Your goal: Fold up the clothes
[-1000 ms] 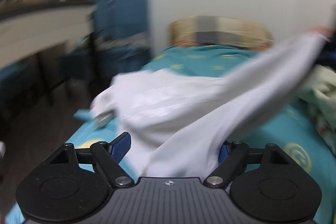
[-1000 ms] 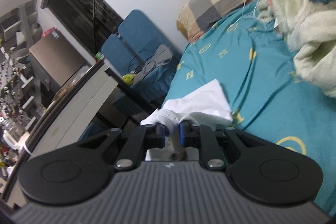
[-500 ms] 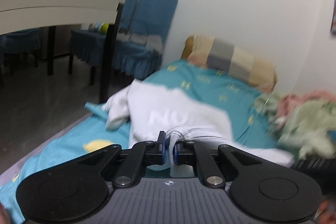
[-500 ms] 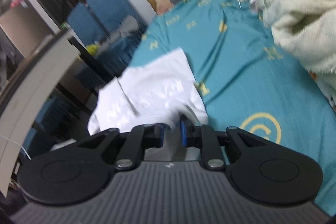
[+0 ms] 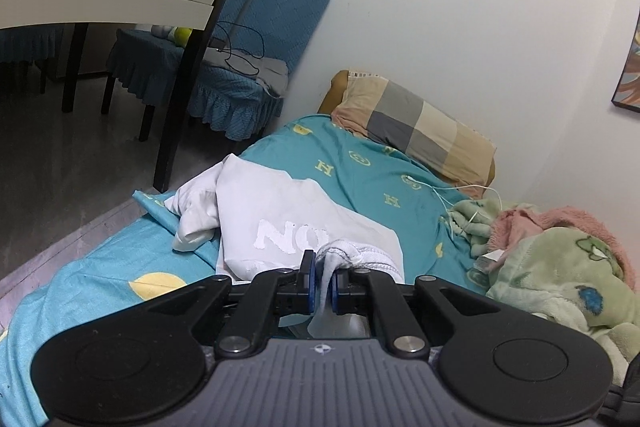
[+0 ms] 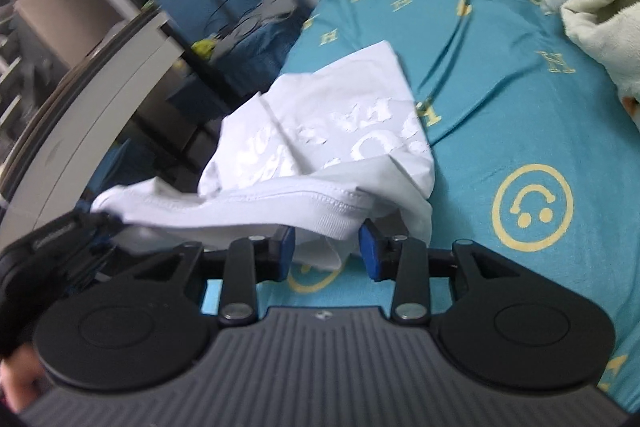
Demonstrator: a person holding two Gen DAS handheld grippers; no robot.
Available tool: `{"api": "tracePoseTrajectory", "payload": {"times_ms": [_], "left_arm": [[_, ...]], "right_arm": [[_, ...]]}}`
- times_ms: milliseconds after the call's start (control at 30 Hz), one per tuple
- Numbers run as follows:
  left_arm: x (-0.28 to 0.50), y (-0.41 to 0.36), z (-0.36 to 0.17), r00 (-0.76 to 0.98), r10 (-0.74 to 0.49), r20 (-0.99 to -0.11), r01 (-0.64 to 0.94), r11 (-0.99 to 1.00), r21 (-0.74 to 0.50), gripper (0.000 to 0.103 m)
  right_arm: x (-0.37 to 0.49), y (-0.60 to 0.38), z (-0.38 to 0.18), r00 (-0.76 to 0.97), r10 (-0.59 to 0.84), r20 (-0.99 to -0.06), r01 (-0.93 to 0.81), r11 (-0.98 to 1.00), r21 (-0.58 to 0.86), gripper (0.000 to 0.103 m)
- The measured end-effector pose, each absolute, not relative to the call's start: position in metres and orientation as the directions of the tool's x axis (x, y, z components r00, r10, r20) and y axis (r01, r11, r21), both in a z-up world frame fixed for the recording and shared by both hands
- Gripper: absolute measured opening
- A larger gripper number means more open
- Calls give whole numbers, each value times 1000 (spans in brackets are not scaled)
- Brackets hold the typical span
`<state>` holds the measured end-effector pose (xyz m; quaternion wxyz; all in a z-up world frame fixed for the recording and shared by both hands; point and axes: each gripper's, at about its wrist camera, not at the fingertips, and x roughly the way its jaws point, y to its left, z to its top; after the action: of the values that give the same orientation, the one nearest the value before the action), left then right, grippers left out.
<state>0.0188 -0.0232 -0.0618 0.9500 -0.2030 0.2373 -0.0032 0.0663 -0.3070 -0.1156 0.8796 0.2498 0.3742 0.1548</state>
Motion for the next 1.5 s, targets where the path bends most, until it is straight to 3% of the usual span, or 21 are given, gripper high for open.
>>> {"api": "tracePoseTrajectory", "payload": {"times_ms": [367,433,500,600,833,1067,1367,1500], "left_arm": [[22,-34,-71,894,-50,-445,-108,940,-323,8],[24,-35,-74,891,-46,-451,-110,943,-314,8],[25,-37,-76,890,-41,-453,-110,947,-301,7],[26,-40,-78,891,-32,-453,-110,953,-283,7],[18,-34,-65,917,-23,-398,-108,947,-303,5],[-19,-12,24,988,11,-156,-60,948,-312,5],[-86,22,213,981,1,193,58,953,-298,5],[-121,19,290,966,-80,245,140,961,-239,5]], "right_arm": [[87,-285,-152,774,156,-613,188,868,459,38],[87,-290,-150,797,140,-588,202,855,477,34],[85,-295,-147,817,101,-568,221,855,469,18],[77,-302,-142,836,22,-548,264,859,438,9],[47,-301,-106,915,-42,-402,220,886,408,6],[15,-288,-30,983,-24,-182,93,922,376,6],[-52,-280,163,982,77,173,-130,938,322,5],[-88,-288,226,966,89,241,-165,933,318,5]]}}
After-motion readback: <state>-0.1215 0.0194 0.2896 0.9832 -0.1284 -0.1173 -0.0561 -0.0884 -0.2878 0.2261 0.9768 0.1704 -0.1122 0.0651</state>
